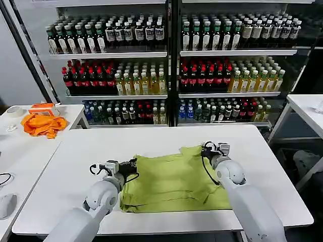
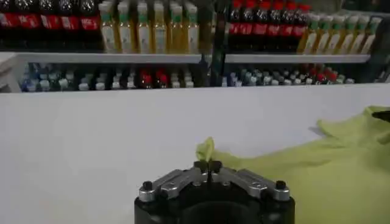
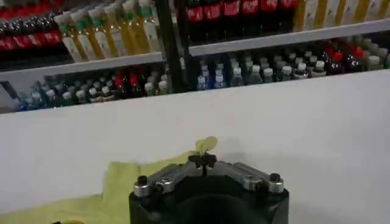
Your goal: Fold and organize the clothes.
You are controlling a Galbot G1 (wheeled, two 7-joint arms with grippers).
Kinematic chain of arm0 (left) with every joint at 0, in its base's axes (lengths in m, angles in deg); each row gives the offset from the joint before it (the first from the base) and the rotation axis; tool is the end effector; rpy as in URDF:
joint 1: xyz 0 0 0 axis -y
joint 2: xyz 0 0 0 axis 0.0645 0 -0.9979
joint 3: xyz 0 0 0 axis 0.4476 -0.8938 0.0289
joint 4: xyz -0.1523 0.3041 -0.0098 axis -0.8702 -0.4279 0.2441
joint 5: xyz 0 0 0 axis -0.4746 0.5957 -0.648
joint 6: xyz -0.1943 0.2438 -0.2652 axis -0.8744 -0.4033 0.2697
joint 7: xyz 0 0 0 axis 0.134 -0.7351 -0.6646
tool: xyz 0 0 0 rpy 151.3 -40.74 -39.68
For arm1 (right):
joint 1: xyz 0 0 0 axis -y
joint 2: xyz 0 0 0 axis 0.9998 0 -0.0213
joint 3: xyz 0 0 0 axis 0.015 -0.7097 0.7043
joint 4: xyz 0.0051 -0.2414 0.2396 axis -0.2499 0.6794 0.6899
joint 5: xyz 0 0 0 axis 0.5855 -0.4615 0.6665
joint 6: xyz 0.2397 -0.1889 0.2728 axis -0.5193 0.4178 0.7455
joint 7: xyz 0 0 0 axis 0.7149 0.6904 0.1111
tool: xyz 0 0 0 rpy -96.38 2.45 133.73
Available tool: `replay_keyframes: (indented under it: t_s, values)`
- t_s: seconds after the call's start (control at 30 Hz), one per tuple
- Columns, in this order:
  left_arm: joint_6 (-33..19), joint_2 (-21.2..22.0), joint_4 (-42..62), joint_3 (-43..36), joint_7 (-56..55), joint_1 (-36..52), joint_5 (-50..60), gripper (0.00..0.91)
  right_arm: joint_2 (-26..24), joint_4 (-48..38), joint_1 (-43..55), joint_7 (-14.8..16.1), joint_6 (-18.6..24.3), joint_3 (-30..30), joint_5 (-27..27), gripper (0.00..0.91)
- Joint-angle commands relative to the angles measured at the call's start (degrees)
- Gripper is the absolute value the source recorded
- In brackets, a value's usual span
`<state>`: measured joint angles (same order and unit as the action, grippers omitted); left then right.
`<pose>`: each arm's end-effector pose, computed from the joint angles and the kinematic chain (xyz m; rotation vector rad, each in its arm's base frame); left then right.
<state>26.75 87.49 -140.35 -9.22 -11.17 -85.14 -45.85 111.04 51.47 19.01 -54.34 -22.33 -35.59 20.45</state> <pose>0.4041 -0.0272 -0.2652 -0.3048 -2.6037 0.0360 0.4824 -0.0137 -0.2472 0.1666 -2.6418 -0.1386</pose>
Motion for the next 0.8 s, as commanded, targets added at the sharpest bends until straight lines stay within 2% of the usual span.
replay_keyframes:
  t_s: [0.03,0.4,0.7,0.8]
  values:
    - [-0.4,-1.9,-8.0,2.0,0.2,-3.9,-1.1,0.020,-3.0,12.4,-6.4,0.0,-0.1,3.8,0.2,0.000]
    - [-0.8,-4.5,-14.9,5.6,1.0,-13.4,-1.0,0.020,-7.2,26.1,-22.4,0.4,-0.4,13.6,1.0,0.000]
    - [-2.9,-5.4,-18.9,6.7,0.6,-19.6,3.2,0.020,-6.0,35.9,-34.0,0.8,-0.8,21.4,-0.1,0.000]
    - [-3.0,-5.6,-19.5,6.8,0.6,-22.2,5.4,0.020,-5.0,36.8,-38.3,0.9,-0.7,22.2,-1.0,0.000]
